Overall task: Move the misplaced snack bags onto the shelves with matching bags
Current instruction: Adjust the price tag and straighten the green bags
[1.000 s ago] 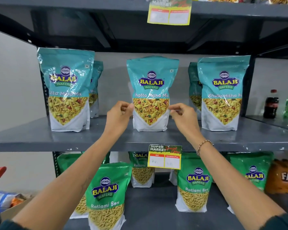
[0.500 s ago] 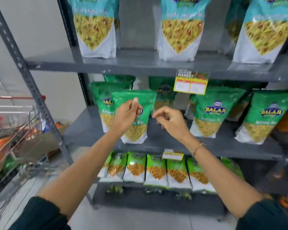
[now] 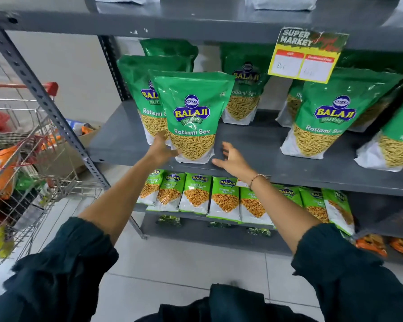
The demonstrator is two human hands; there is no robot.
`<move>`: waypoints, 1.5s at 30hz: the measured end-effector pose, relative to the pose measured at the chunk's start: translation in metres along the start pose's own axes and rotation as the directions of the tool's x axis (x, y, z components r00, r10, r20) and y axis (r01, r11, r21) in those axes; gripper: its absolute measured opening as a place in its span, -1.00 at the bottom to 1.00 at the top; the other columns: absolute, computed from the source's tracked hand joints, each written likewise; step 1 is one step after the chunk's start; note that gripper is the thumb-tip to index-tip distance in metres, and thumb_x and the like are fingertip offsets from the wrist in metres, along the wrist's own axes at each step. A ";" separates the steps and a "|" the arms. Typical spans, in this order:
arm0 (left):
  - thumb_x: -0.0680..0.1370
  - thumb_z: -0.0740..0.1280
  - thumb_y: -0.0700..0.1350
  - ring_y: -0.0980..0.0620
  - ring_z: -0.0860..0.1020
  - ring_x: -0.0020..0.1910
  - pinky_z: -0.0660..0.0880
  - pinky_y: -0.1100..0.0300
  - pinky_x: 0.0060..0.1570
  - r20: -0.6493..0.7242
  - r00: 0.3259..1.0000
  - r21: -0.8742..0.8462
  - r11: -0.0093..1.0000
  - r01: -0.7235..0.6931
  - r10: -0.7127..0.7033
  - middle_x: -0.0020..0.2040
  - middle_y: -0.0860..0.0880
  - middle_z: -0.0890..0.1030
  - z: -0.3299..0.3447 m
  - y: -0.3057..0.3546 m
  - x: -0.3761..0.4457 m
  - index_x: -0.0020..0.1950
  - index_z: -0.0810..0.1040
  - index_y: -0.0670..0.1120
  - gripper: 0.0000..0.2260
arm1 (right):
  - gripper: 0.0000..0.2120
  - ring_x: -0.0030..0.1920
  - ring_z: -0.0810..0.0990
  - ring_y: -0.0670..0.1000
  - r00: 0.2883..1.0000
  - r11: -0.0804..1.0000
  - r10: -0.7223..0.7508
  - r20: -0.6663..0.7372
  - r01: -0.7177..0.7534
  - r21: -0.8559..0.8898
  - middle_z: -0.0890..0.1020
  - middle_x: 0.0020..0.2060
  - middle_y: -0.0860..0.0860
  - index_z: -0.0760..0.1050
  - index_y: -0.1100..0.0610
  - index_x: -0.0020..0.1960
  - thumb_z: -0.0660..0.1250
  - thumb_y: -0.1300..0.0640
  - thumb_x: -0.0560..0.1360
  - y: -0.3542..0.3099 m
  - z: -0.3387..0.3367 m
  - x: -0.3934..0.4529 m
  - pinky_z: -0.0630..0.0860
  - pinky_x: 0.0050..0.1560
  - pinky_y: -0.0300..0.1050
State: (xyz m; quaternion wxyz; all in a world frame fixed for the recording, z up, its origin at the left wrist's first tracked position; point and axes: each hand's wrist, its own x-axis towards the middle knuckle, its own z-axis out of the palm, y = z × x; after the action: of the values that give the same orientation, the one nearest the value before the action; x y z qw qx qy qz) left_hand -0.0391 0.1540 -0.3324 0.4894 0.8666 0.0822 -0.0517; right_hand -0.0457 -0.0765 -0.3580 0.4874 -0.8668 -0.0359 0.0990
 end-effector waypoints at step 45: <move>0.38 0.48 -0.08 -0.17 0.55 0.21 0.47 -0.02 0.23 0.040 0.975 0.048 0.975 -0.219 0.217 0.23 -0.20 0.58 0.128 0.058 0.065 0.35 0.35 -0.20 -0.40 | -0.54 0.08 0.59 0.07 0.947 0.984 -0.009 -0.321 0.066 0.167 0.59 0.12 0.22 0.40 0.30 0.08 0.52 0.24 0.28 0.056 -0.103 0.043 0.53 0.17 0.02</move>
State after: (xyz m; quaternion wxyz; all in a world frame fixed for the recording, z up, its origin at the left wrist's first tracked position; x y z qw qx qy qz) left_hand 0.0345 0.0207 -0.3603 0.4708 0.8818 -0.0230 -0.0148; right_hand 0.0155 -0.1848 -0.3597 0.5632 -0.8241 0.0358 -0.0488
